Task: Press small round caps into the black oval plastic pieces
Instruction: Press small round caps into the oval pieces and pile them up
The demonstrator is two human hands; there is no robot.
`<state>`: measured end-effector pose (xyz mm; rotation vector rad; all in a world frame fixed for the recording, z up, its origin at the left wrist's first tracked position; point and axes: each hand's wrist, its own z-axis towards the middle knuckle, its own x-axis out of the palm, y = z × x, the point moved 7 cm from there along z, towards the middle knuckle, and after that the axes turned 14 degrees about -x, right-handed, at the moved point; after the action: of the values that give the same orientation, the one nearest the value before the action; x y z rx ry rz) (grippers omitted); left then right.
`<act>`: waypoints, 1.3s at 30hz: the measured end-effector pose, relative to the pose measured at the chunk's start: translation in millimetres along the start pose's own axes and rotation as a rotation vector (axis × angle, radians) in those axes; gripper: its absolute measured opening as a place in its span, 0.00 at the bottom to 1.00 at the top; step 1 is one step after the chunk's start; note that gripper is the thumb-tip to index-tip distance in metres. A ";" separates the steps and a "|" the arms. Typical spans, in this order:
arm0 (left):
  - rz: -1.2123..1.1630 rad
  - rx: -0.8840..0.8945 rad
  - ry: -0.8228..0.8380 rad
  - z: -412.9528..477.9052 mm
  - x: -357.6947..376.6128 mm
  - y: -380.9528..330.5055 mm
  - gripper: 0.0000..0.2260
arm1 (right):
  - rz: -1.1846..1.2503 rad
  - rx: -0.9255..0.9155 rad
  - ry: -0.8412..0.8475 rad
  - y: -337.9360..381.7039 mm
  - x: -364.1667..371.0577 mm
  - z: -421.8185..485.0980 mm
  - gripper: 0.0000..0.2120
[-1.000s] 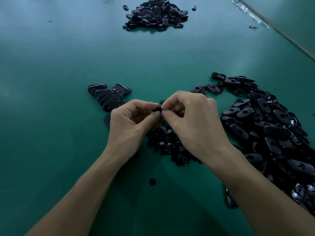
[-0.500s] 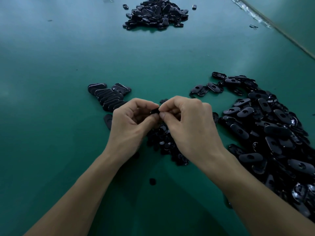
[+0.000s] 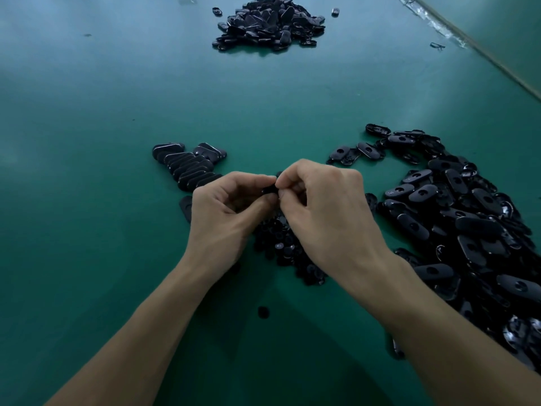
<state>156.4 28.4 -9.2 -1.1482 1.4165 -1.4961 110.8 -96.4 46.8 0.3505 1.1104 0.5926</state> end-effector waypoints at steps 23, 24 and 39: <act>-0.097 -0.090 -0.010 2.6 -0.3 1.2 0.10 | 0.239 0.145 -0.063 -15.9 -2.1 -3.0 0.08; -0.096 -0.099 -0.006 2.6 -0.2 1.8 0.10 | 0.217 0.141 -0.065 -15.8 -1.6 -4.0 0.07; -0.046 -0.080 -0.017 3.3 -2.6 2.4 0.11 | 0.161 0.095 -0.142 -9.2 6.1 -6.4 0.05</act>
<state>160.2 29.7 -11.9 -1.2469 1.4585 -1.4688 109.4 -100.2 34.7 0.5600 0.9809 0.6476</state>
